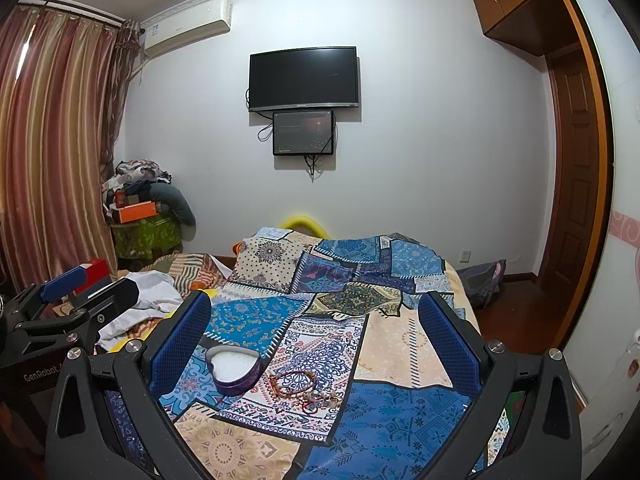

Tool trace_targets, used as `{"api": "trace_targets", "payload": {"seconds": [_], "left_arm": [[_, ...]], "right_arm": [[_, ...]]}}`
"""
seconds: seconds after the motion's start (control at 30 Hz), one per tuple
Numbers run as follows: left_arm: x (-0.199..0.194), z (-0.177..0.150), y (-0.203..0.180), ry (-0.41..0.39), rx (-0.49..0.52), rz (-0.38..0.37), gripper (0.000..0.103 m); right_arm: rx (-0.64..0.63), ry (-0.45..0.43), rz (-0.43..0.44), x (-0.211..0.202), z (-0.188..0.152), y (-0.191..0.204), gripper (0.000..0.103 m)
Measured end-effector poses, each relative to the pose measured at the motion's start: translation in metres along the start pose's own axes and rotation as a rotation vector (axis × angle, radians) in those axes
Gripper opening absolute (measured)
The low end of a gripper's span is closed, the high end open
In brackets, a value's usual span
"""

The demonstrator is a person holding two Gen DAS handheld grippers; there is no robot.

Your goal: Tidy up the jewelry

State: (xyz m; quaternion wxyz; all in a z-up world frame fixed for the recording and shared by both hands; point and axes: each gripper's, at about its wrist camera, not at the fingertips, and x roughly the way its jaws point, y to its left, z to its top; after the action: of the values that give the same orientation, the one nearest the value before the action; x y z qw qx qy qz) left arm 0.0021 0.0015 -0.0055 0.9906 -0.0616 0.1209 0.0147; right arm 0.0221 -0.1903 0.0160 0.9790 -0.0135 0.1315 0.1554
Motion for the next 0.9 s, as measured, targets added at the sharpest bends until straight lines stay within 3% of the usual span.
{"api": "trace_targets", "payload": {"seconds": [0.9], "left_arm": [[0.0026, 0.0000, -0.0008, 0.006, 0.003, 0.003, 0.103]], "right_arm": [[-0.001, 0.005, 0.001, 0.0041, -0.0028, 0.0031, 0.103]]}}
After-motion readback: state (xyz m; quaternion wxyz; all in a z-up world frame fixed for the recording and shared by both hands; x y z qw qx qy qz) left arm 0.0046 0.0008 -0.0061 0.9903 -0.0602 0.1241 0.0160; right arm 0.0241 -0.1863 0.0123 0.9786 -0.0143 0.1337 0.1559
